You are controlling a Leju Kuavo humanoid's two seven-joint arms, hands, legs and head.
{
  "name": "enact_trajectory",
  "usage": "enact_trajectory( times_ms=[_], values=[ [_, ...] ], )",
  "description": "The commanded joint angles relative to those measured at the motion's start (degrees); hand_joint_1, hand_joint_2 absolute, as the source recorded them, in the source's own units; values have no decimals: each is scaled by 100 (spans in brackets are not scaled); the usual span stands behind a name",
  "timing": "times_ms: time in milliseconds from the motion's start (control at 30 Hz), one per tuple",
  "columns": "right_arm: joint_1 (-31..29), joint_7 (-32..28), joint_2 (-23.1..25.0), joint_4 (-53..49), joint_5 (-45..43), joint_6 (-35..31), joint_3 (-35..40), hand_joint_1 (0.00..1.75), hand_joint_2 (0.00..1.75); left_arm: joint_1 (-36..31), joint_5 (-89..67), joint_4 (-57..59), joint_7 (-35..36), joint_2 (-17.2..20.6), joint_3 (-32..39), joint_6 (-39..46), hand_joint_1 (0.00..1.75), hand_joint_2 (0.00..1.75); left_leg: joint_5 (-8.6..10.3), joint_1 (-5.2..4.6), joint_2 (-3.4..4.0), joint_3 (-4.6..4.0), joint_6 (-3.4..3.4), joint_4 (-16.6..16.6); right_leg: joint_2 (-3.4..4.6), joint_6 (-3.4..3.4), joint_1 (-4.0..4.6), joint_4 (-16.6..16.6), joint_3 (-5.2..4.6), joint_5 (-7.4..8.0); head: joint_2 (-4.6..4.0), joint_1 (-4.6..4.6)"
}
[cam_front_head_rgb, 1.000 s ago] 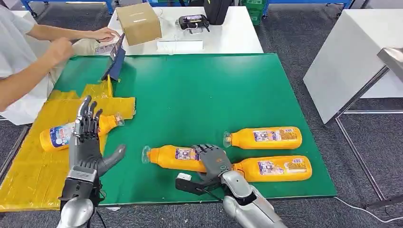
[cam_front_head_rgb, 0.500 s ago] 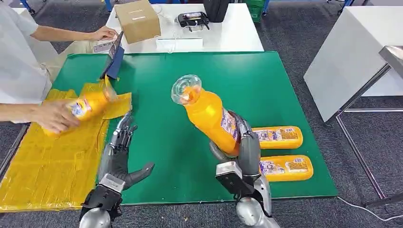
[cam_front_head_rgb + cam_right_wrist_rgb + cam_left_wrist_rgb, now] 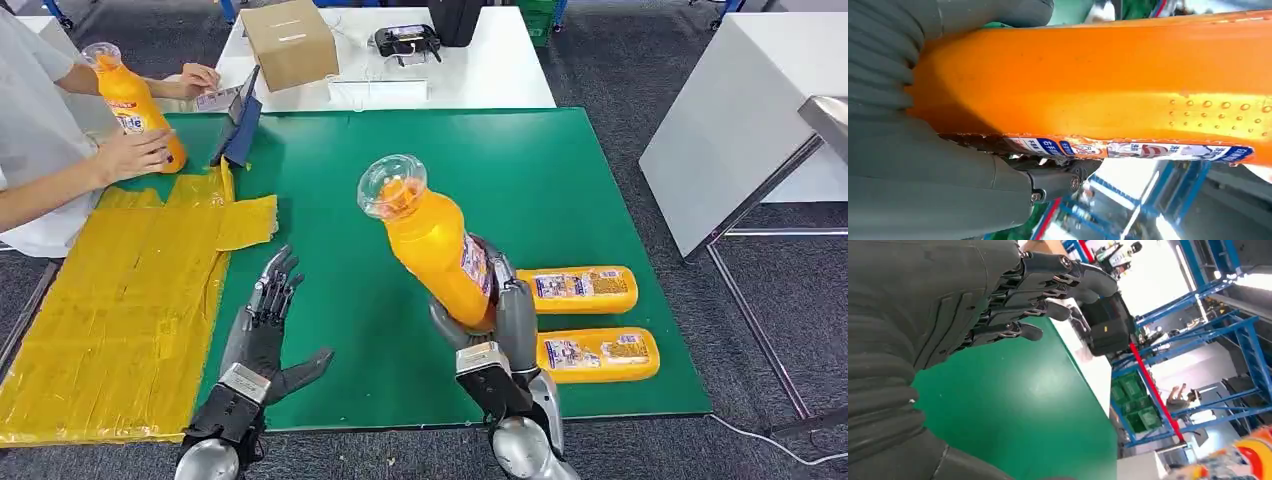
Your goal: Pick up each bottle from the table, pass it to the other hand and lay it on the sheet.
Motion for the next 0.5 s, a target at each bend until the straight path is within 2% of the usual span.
enact_trajectory(
  times_ms=[33,200,500],
  values=[
    [-624,2,17,1266,127,485,1192,175,175,-320,291,369,-75,60,-164,-171,0,175,-9,7,7,29,-8,-5,35,-9,3,-6,24,-4,0,-2],
    [-985,5,13,2001,231,806,1795,175,175,-428,444,351,-141,96,-268,-289,0,175,-4,6,3,21,-5,-6,24,-5,5,-7,17,-2,0,-2],
    [-1311,59,7,2442,275,1147,2413,175,175,-567,818,470,-259,94,-359,-544,0,175,-6,6,-12,28,-6,-7,16,-7,2,-6,28,-9,0,0]
  ],
)
